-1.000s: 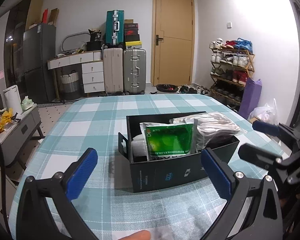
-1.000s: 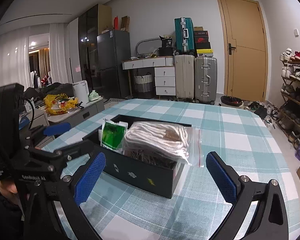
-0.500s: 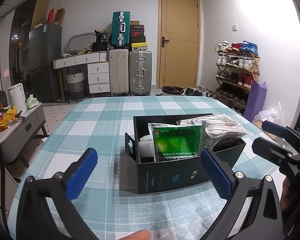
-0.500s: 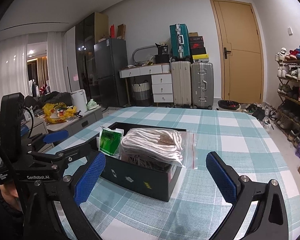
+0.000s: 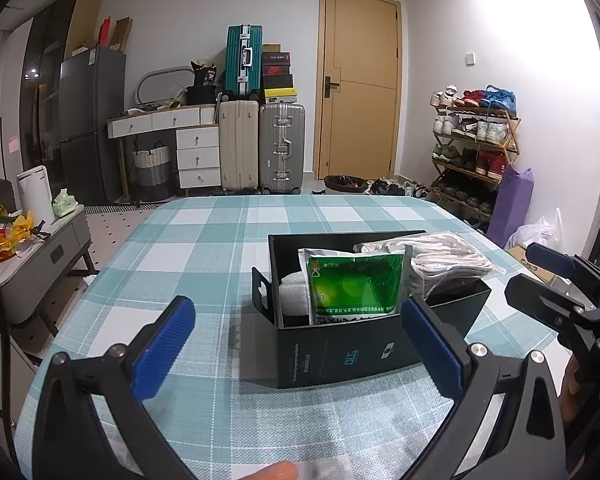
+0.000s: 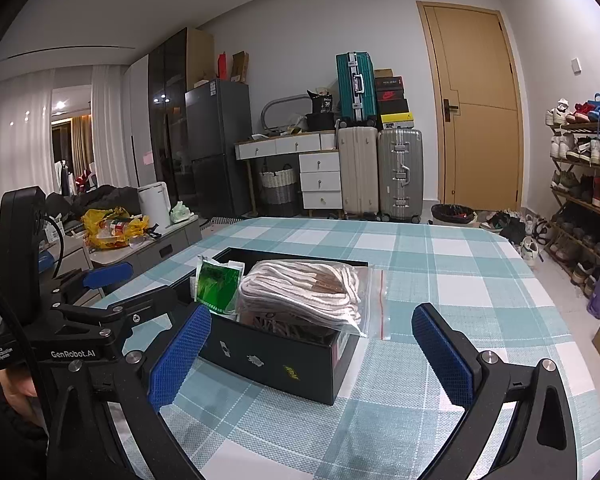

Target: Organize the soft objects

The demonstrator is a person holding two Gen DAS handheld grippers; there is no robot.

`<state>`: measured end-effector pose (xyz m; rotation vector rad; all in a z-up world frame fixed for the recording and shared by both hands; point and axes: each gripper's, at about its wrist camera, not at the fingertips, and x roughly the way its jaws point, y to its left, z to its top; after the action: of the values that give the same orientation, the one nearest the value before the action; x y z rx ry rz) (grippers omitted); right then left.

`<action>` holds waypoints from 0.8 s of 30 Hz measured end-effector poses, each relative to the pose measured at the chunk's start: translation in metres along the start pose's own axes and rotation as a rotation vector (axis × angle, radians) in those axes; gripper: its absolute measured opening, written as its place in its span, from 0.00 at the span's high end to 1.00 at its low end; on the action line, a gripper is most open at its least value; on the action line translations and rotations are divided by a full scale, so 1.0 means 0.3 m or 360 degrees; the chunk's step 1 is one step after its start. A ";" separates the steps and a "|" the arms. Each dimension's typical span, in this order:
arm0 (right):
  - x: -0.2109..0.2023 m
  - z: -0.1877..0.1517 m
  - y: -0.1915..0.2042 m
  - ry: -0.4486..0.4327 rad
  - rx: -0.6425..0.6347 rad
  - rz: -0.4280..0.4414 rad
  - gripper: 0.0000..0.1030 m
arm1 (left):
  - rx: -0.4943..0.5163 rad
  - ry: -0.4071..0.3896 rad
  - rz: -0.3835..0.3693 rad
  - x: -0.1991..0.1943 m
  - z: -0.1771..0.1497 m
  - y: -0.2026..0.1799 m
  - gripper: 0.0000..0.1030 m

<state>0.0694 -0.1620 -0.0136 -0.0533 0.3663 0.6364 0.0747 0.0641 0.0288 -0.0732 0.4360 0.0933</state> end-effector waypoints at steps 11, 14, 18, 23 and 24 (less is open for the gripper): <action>-0.004 0.000 0.001 -0.0004 0.0004 -0.0003 0.01 | -0.0005 0.0004 -0.0004 -0.005 0.001 -0.002 0.00; -0.012 0.001 0.001 -0.0017 0.0002 -0.0009 0.01 | -0.0009 0.0004 -0.0007 -0.006 0.002 -0.003 0.00; -0.017 0.004 0.001 -0.0018 0.0000 -0.0014 0.01 | -0.0008 0.0003 -0.0005 -0.006 0.002 -0.002 0.00; -0.019 0.007 -0.004 -0.0019 0.0003 -0.0023 0.01 | -0.0009 0.0009 -0.0009 -0.004 0.003 -0.002 0.00; -0.019 0.007 -0.003 -0.0018 0.0003 -0.0022 0.01 | -0.0010 0.0010 -0.0009 -0.004 0.005 -0.004 0.00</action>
<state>0.0664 -0.1658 -0.0098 -0.0505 0.3554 0.6226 0.0743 0.0630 0.0308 -0.0807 0.4416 0.0890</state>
